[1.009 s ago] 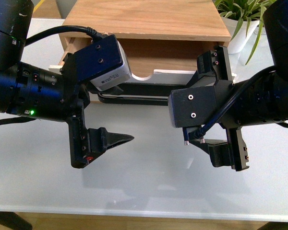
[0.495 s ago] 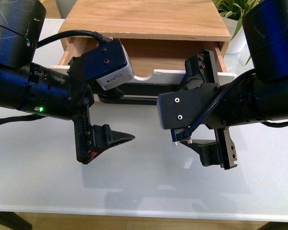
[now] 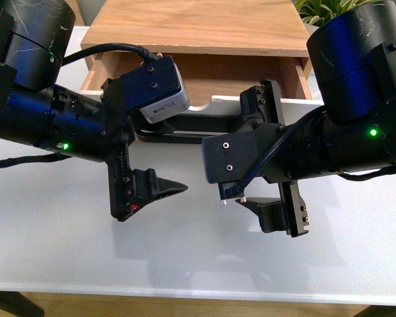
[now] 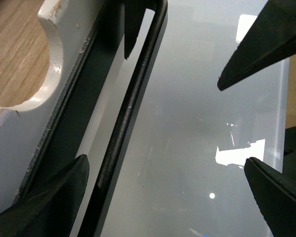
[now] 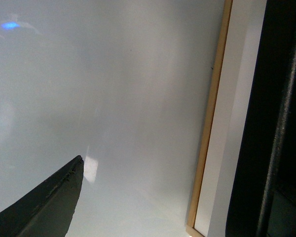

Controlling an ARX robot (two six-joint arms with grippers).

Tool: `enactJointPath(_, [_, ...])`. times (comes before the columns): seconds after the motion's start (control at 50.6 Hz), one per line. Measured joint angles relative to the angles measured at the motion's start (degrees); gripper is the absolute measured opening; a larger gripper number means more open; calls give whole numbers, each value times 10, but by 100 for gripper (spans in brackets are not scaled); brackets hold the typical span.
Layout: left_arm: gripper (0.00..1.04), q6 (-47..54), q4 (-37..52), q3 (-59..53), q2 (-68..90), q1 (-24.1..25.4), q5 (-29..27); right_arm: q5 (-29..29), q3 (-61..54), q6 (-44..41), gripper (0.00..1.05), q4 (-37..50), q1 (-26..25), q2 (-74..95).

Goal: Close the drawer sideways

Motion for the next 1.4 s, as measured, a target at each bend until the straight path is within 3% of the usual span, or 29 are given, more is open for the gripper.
enactJointPath(0.356, [96, -27, 32, 37, 19, 0, -14, 37, 34, 57, 96, 45, -17, 16])
enactJointPath(1.029, [96, -52, -1, 205, 124, -2, -58, 82, 146, 96, 96, 90, -28, 110])
enactJointPath(1.404, [96, -46, 7, 150, 76, 12, -23, 61, 100, 127, 96, 99, -45, 60])
